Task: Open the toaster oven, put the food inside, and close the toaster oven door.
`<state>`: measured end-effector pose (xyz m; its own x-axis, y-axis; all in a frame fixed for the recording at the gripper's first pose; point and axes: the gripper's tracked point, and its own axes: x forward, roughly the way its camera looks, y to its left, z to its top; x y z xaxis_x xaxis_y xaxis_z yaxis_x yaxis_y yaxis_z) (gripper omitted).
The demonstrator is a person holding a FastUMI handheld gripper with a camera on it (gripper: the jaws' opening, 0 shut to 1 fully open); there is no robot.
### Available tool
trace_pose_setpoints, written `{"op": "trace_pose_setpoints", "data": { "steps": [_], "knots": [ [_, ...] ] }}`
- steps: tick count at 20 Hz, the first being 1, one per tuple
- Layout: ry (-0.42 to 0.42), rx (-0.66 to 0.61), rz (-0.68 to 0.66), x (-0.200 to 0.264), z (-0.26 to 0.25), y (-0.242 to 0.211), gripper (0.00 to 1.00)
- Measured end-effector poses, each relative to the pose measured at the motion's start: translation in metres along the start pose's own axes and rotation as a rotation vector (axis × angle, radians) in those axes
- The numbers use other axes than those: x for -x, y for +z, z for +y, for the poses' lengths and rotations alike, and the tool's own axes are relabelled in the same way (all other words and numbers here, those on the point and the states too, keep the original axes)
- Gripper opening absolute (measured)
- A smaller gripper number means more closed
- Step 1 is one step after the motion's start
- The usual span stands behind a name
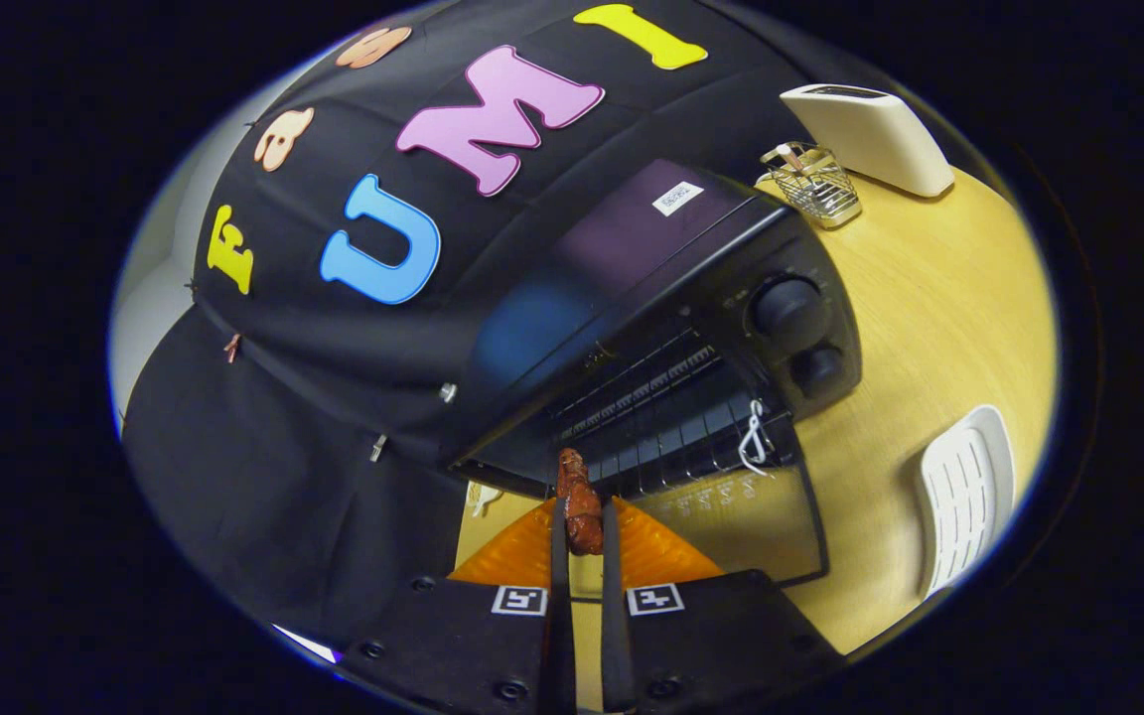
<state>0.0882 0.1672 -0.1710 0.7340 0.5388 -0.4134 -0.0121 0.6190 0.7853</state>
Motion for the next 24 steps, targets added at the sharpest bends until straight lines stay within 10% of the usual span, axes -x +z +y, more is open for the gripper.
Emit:
{"op": "trace_pose_setpoints", "data": {
  "steps": [17, 21, 24],
  "knots": [
    [-0.054, -0.111, -0.294, -0.077, -0.026, 0.019, 0.17],
    [-0.103, -0.03, -0.316, -0.072, -0.032, 0.019, 0.4],
    [-0.135, 0.044, -0.304, -0.058, -0.035, 0.015, 0.91]
  ]
}}
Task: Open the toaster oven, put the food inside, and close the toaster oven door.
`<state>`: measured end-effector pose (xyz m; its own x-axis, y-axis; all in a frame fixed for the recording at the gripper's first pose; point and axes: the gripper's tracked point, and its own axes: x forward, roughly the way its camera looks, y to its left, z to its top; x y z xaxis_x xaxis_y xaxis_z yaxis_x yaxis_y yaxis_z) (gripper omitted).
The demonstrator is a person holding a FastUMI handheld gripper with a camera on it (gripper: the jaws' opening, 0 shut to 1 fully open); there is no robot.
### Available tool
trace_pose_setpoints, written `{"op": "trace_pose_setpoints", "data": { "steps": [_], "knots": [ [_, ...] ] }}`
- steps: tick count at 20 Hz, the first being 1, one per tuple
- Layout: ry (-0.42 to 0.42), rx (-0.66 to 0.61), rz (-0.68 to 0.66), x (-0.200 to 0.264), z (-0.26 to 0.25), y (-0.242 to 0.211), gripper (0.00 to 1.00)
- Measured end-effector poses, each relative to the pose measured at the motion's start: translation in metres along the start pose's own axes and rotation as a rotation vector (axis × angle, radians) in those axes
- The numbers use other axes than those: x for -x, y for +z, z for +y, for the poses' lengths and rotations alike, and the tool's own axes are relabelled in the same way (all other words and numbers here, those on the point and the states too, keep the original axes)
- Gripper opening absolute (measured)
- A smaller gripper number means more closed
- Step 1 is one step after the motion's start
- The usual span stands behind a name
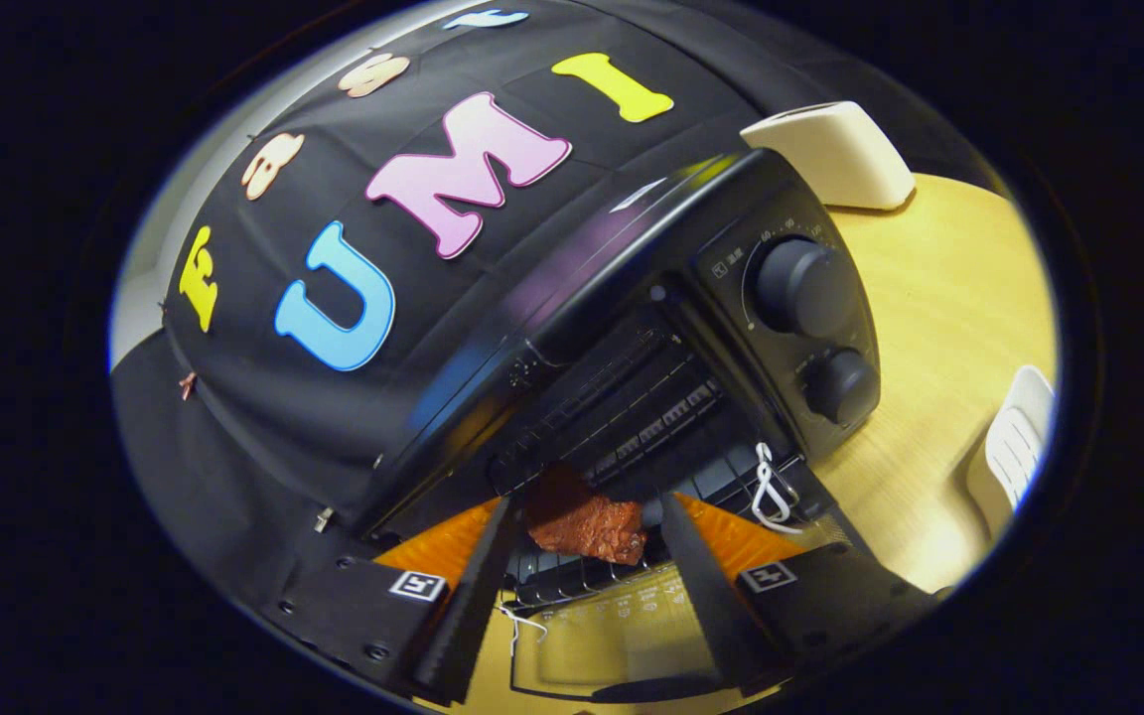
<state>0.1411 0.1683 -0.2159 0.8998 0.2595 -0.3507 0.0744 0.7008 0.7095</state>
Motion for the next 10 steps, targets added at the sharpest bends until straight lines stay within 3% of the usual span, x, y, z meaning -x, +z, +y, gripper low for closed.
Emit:
{"op": "trace_pose_setpoints", "data": {
  "steps": [3, 10],
  "knots": [
    [-0.015, 0.064, 0.014, 0.019, 0.001, -0.003, 0.98],
    [-0.075, 0.206, 0.051, 0.069, 0.006, -0.003, 0.98]
  ]
}}
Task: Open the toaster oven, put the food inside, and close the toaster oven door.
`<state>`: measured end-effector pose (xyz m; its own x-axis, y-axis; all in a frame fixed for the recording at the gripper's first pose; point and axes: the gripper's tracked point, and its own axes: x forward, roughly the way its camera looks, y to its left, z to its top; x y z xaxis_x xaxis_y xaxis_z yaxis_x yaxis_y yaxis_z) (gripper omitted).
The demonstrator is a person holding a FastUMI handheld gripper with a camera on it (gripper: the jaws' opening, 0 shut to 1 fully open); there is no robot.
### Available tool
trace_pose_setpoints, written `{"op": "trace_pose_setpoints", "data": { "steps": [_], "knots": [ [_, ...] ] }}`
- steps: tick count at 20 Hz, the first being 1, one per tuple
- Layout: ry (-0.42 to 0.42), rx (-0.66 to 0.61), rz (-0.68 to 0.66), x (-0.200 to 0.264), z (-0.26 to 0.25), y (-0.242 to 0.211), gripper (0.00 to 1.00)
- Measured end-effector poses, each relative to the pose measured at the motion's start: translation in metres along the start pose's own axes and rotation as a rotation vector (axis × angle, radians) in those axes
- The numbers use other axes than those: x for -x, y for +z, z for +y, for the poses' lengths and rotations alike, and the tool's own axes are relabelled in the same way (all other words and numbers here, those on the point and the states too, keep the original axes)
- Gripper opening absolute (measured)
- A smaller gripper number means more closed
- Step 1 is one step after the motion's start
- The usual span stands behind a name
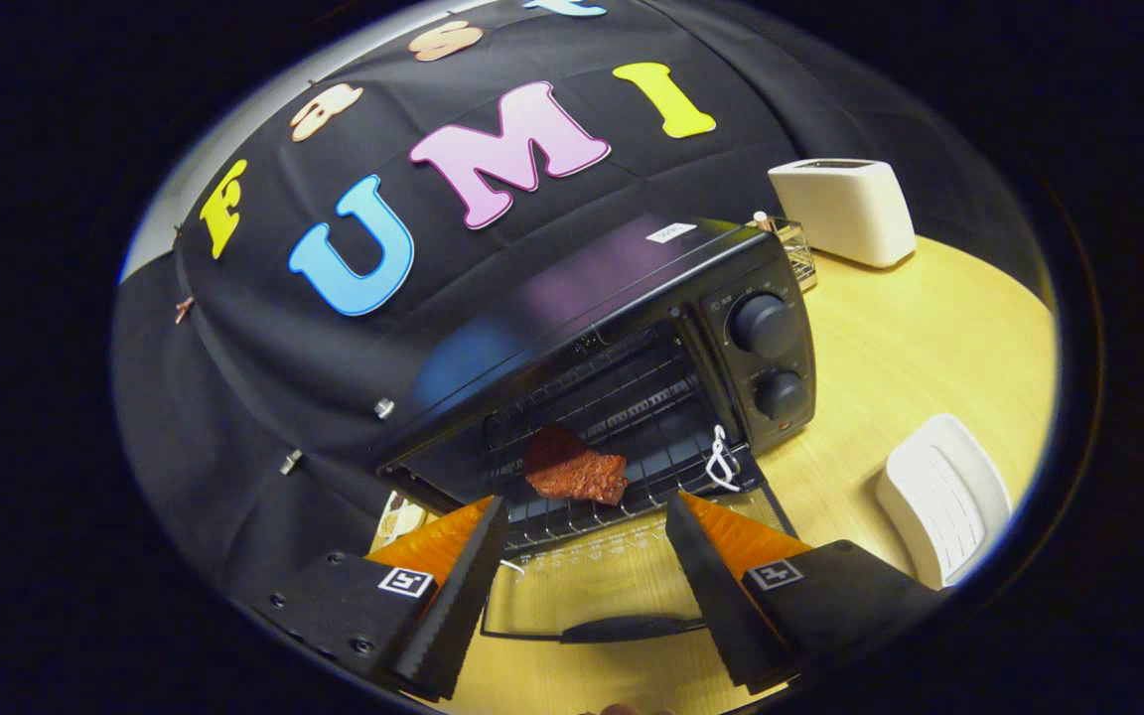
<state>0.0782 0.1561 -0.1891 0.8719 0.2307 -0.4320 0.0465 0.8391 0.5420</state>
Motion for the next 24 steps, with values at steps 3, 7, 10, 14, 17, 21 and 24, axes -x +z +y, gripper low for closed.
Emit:
{"op": "trace_pose_setpoints", "data": {
  "steps": [3, 7, 10, 14, 17, 21, 24],
  "knots": [
    [-0.063, 0.132, 0.035, 0.023, -0.012, -0.008, 0.98],
    [-0.13, 0.235, 0.13, 0.053, -0.027, -0.038, 0.98],
    [-0.179, 0.325, 0.193, 0.07, -0.036, -0.067, 0.99],
    [-0.18, 0.389, 0.266, 0.07, -0.032, -0.105, 0.99],
    [-0.194, 0.427, 0.293, 0.058, -0.031, -0.121, 0.99],
    [-0.251, 0.457, 0.324, 0.038, -0.039, -0.137, 0.99],
    [-0.281, 0.452, 0.341, 0.025, -0.046, -0.145, 0.99]
  ]
}}
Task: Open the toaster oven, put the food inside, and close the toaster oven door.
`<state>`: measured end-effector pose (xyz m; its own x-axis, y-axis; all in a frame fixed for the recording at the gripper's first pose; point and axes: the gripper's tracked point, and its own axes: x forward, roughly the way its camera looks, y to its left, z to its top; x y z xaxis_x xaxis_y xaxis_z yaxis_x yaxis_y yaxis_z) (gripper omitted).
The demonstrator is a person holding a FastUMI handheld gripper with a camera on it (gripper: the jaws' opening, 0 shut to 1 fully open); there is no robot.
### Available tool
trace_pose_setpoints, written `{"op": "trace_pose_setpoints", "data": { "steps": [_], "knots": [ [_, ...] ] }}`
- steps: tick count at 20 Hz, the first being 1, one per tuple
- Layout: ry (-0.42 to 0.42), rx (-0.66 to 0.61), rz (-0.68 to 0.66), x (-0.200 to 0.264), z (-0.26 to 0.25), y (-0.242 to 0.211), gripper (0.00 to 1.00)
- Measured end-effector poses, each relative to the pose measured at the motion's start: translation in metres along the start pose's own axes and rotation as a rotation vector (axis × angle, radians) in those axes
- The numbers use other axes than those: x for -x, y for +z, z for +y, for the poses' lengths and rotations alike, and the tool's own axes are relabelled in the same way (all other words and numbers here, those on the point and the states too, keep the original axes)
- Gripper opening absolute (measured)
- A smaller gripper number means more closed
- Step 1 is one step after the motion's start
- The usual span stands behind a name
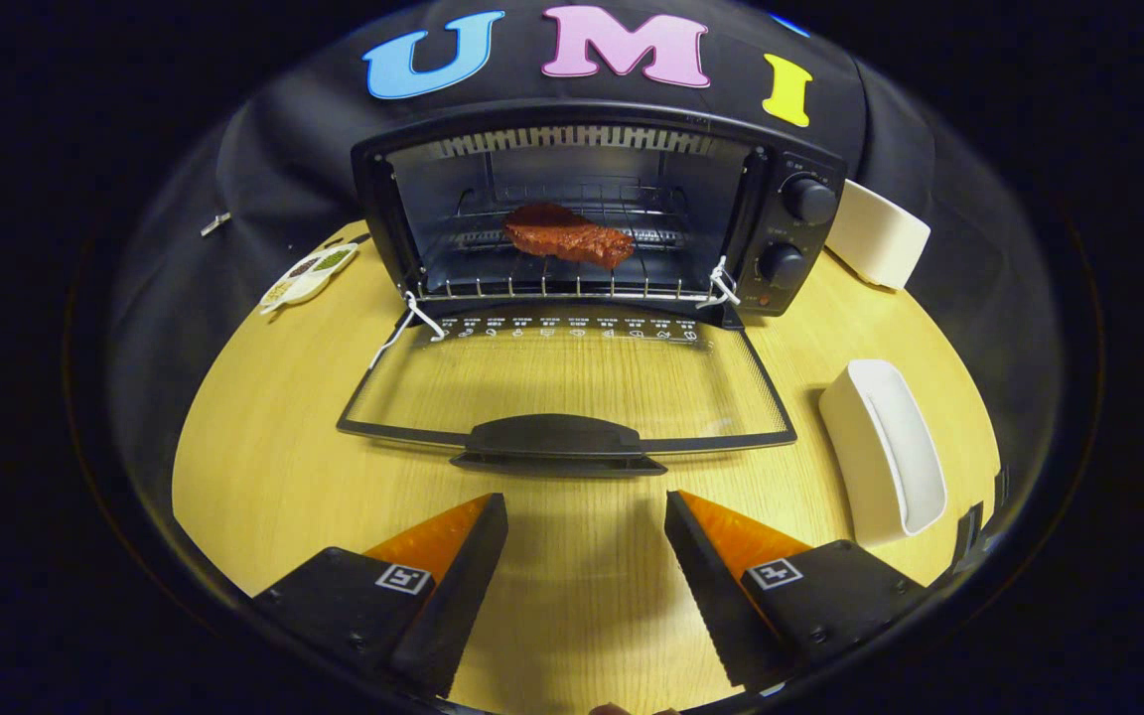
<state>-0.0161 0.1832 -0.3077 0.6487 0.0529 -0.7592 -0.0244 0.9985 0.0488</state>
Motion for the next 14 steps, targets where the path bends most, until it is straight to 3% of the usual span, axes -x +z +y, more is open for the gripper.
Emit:
{"op": "trace_pose_setpoints", "data": {
  "steps": [7, 14],
  "knots": [
    [0.006, -0.013, 0.007, -0.014, 0.004, 0.007, 0.99],
    [0.059, -0.022, -0.068, 0.024, 0.007, 0.038, 0.99]
  ]
}}
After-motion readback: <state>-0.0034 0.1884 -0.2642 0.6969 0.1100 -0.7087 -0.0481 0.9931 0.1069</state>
